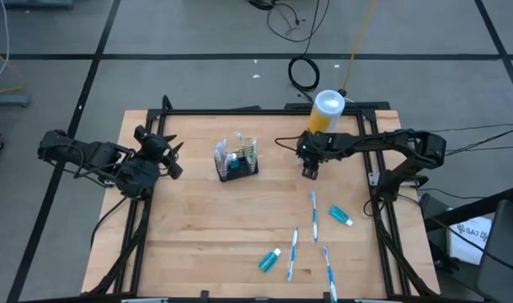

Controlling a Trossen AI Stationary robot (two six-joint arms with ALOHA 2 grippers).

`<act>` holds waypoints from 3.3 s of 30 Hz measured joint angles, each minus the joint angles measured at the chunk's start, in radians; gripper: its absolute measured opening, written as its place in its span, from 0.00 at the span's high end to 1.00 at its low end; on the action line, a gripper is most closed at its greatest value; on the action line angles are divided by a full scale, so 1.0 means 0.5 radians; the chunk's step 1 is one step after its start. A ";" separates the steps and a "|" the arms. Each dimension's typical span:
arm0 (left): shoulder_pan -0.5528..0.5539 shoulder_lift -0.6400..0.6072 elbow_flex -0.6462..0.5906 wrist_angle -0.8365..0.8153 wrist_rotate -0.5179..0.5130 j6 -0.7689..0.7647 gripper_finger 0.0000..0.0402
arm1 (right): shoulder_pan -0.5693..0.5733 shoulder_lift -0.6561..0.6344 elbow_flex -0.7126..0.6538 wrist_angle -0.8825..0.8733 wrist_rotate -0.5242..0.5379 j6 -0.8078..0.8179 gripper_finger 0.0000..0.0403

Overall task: Pick & Place toothbrushing station
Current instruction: Put the the top blue mouthwash into the black mesh organizer

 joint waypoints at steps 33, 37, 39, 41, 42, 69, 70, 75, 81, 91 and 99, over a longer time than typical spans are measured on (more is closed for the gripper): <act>0.000 0.005 -0.002 0.000 0.117 -0.148 0.63 | 0.908 -0.598 0.000 -1.423 -0.702 1.938 0.51; 0.000 0.014 -0.002 0.000 0.120 -0.173 0.63 | 1.194 -0.598 -0.001 -1.550 -0.865 2.308 0.51; 0.000 0.014 -0.002 0.000 0.123 -0.179 0.63 | 1.339 -0.598 -0.001 -1.528 -0.886 2.455 0.51; 0.000 0.013 -0.002 0.000 0.123 -0.180 0.63 | 1.468 -0.596 -0.001 -1.499 -0.883 2.605 0.51; 0.000 0.014 -0.002 0.000 0.123 -0.181 0.63 | 1.522 -0.596 -0.002 -1.495 -0.862 2.662 0.51; 0.000 0.014 -0.002 0.016 0.122 -0.175 0.63 | 1.731 -0.598 -0.605 -0.702 -0.722 2.708 0.69; 0.000 0.014 -0.002 0.016 0.122 -0.172 0.63 | 1.730 -0.598 -0.605 -0.704 -0.725 2.707 0.71; 0.000 0.014 -0.002 0.016 0.122 -0.168 0.63 | 1.731 -0.614 -0.549 -0.749 -0.719 2.731 0.78; 0.000 0.013 -0.002 0.016 0.122 -0.169 0.63 | 1.731 -0.657 -0.441 -0.695 -0.704 2.670 0.72; 0.000 0.095 -0.045 0.357 0.230 0.023 0.63 | 1.686 -0.663 -0.385 -0.482 -0.531 2.496 0.78; -0.001 0.354 -0.066 0.697 0.524 0.285 0.63 | 1.599 -0.663 -0.382 -0.285 -0.443 2.296 0.78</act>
